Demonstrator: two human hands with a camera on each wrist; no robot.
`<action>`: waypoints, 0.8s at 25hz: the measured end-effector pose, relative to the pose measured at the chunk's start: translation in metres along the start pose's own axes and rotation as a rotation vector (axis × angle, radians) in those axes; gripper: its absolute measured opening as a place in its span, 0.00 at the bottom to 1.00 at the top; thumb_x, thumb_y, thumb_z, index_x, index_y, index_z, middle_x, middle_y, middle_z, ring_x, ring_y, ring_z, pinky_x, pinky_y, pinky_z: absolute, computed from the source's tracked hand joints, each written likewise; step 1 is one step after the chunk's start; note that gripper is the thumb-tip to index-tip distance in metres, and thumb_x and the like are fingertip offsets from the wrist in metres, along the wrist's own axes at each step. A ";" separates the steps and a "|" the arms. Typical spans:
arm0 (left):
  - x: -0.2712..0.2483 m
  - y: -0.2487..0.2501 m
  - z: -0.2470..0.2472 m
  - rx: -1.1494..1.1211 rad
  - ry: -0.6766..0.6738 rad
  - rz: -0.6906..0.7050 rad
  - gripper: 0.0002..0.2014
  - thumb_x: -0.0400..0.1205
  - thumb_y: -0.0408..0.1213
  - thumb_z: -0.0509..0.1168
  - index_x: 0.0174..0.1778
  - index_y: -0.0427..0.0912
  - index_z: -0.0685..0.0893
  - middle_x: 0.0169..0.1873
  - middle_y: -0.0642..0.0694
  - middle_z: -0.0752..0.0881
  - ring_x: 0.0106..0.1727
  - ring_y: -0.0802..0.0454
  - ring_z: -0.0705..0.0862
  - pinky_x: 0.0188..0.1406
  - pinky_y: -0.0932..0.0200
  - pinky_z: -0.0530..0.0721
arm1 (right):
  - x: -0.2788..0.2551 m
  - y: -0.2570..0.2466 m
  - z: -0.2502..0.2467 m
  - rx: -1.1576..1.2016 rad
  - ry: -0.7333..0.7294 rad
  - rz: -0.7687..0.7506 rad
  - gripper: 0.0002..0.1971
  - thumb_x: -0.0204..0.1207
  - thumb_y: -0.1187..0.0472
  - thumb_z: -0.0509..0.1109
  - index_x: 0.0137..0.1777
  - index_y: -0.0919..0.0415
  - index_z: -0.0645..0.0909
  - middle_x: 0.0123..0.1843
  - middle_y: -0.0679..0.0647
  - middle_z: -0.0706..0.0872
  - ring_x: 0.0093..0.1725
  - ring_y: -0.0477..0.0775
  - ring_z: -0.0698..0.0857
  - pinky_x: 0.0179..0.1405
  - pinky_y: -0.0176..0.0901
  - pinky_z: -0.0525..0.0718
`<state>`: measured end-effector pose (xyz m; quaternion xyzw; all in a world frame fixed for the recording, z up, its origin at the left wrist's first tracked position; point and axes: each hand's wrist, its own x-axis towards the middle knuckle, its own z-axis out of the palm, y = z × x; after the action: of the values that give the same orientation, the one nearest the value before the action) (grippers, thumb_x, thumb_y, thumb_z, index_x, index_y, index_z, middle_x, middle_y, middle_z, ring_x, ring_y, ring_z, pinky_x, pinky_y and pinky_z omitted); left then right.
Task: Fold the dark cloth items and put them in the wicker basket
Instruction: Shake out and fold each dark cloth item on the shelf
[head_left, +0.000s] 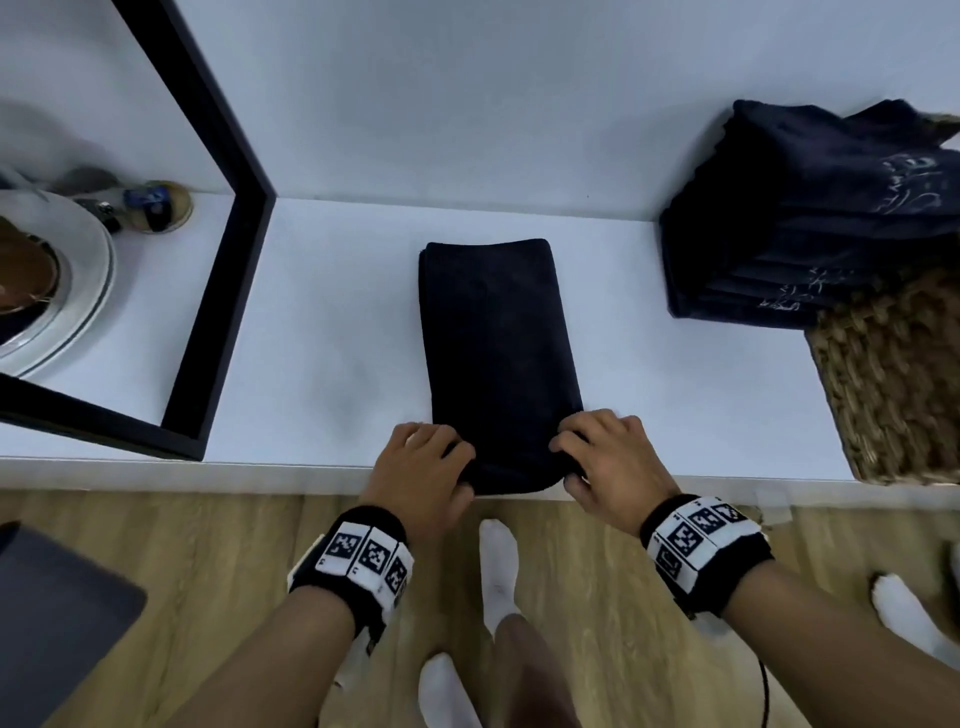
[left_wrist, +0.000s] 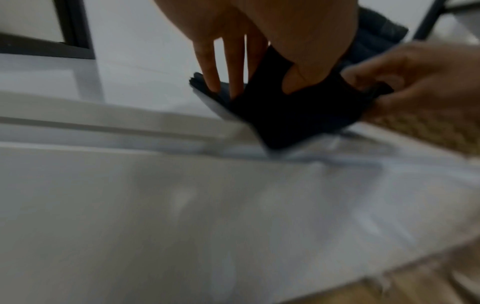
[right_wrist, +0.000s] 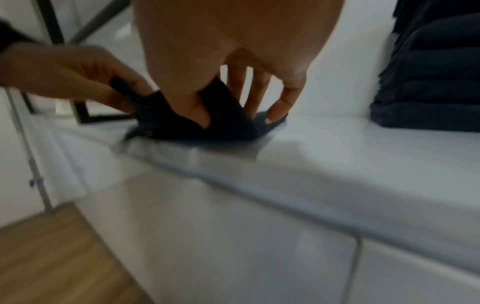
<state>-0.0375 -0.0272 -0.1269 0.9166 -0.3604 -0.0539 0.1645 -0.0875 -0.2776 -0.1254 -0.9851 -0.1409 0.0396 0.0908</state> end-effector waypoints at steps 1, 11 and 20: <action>0.002 -0.001 -0.013 -0.166 -0.001 -0.101 0.16 0.74 0.47 0.56 0.48 0.45 0.85 0.43 0.48 0.86 0.46 0.46 0.85 0.53 0.52 0.82 | 0.004 0.001 -0.011 0.094 0.038 0.005 0.15 0.65 0.55 0.69 0.53 0.52 0.82 0.54 0.49 0.84 0.51 0.54 0.82 0.47 0.46 0.74; 0.158 -0.064 -0.073 -1.059 0.380 -0.849 0.07 0.79 0.38 0.66 0.51 0.44 0.85 0.45 0.43 0.88 0.46 0.46 0.86 0.52 0.47 0.85 | 0.171 0.051 -0.078 0.861 0.315 0.553 0.08 0.72 0.55 0.71 0.46 0.59 0.82 0.44 0.56 0.89 0.47 0.58 0.87 0.52 0.55 0.85; 0.204 -0.110 -0.033 -0.704 0.257 -0.985 0.16 0.75 0.40 0.73 0.58 0.45 0.81 0.53 0.44 0.86 0.53 0.46 0.85 0.60 0.54 0.81 | 0.231 0.097 -0.025 0.767 0.056 0.721 0.14 0.75 0.50 0.73 0.46 0.63 0.82 0.45 0.57 0.87 0.48 0.59 0.86 0.53 0.50 0.83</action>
<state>0.1902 -0.0816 -0.1287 0.8652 0.1673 -0.1282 0.4550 0.1626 -0.3076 -0.1317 -0.8677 0.2338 0.0906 0.4291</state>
